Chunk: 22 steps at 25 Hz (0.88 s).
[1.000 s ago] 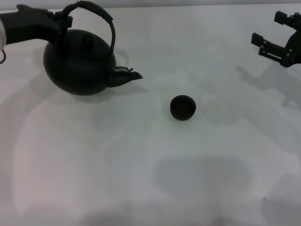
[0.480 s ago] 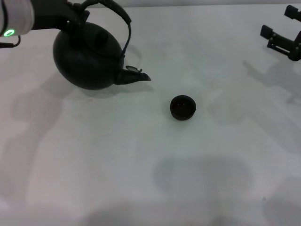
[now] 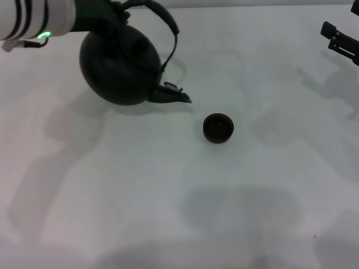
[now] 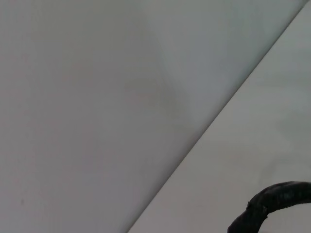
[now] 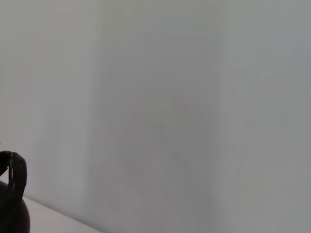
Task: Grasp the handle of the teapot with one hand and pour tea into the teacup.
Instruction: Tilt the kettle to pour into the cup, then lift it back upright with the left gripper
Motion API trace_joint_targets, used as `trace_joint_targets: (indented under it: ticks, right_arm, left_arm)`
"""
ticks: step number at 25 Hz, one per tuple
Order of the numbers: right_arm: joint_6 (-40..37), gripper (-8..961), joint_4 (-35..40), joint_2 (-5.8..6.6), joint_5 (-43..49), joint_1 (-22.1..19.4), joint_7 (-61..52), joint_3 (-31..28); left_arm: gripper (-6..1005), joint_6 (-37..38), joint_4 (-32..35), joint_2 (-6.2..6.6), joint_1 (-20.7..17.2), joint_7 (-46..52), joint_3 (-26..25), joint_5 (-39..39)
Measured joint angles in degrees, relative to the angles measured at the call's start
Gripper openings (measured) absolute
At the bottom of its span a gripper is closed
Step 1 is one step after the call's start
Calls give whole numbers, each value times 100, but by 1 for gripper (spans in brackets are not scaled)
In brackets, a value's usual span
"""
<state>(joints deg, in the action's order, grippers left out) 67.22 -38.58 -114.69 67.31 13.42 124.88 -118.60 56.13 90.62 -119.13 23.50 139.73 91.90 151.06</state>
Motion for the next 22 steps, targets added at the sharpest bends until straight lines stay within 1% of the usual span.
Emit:
trace_joint_targets:
  ticks: [4,7,13,17,22]
  right_arm:
    - [2,840,0,0,0,2,0,-22]
    - [2,840,0,4,0,-4,0,-23]
    - [-4,840,0,9,1,-5,0,-29]
    - [-16,840,20,9,1,8,0,-29]
    - [-28,840,57,9,1,32,0,-27]
  left_arm:
    - [144,0,79,2,79,70,151,62]
    - [137,2,129,4,165,182,366,254]
    - [138,11,210,4,183,293,585,500]
    - [136,11,269,4,185,303,658,526]
    - [134,12,333,4,206,328,914,721]
